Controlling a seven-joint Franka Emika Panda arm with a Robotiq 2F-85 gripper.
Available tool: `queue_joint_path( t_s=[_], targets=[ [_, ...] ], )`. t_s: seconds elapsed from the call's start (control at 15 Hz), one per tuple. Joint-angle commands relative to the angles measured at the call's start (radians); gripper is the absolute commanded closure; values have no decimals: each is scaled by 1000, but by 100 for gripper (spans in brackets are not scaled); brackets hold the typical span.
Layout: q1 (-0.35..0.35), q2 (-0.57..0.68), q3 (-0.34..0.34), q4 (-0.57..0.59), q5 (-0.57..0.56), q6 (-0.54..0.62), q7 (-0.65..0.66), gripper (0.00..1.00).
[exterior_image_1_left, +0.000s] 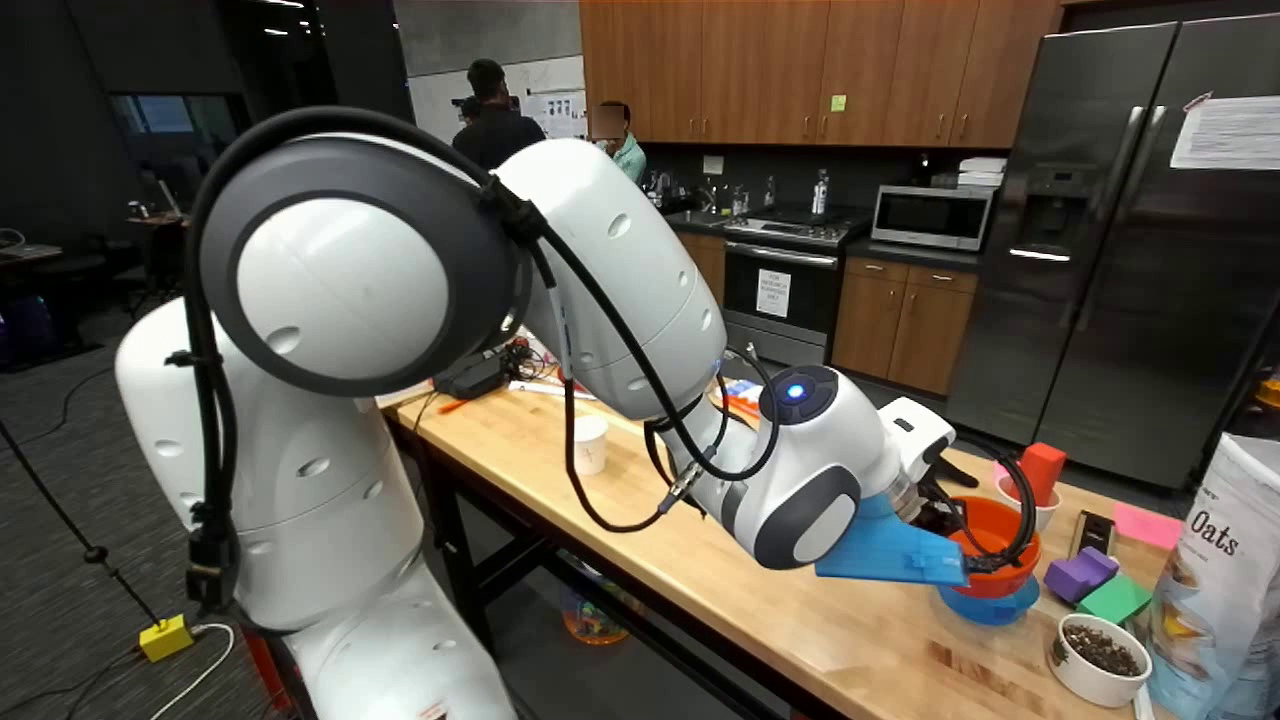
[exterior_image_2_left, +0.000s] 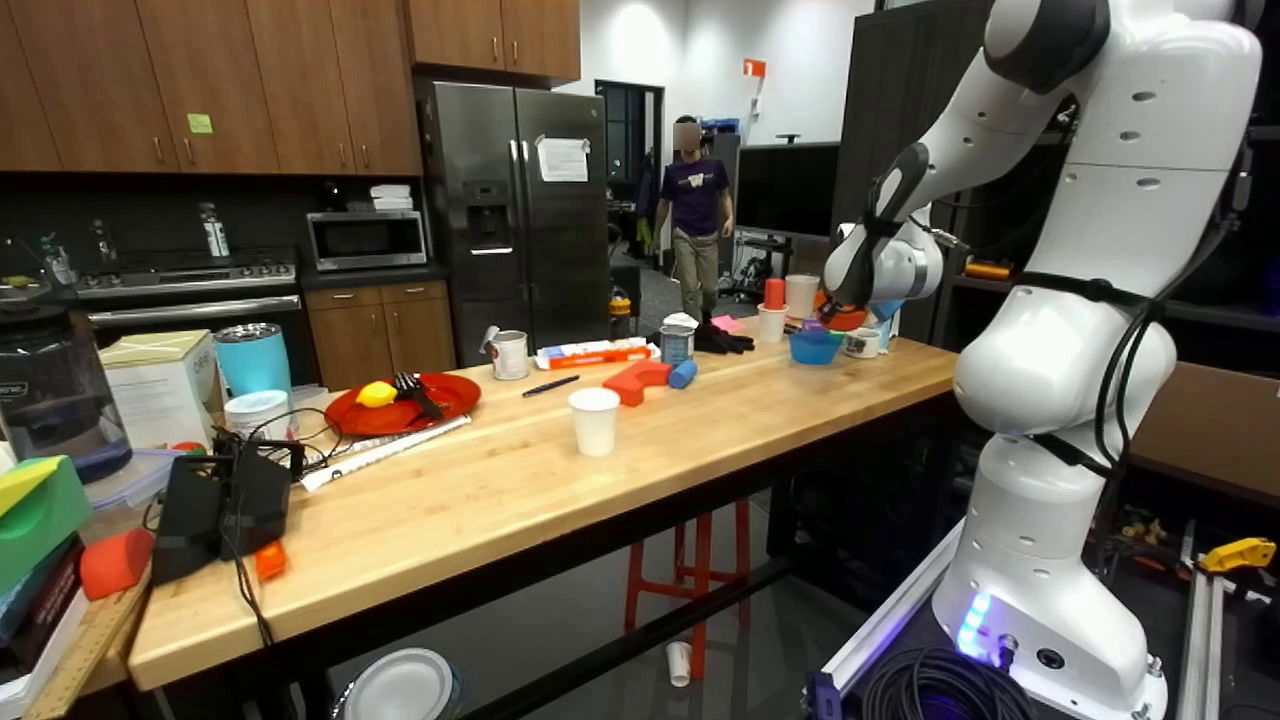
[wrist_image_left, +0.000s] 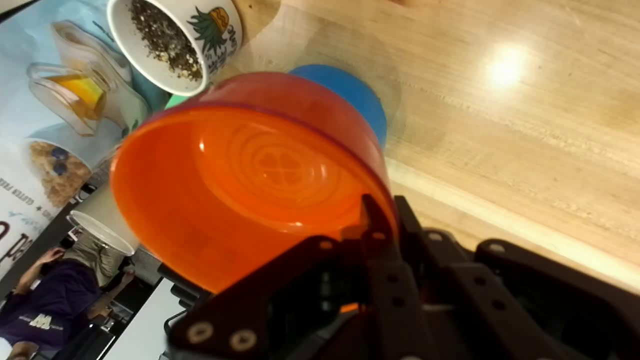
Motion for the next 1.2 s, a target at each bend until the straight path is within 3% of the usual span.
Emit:
queue_joint_path(
  t_s=[0.0, 0.67, 1.13],
  targets=[
    [6, -63, -15, -22, -10, -15, 19, 98],
    [100, -84, -171, -16, 13, -92, 9, 98],
    [198, -122, -355, -31, 99, -168, -45, 98]
  ],
)
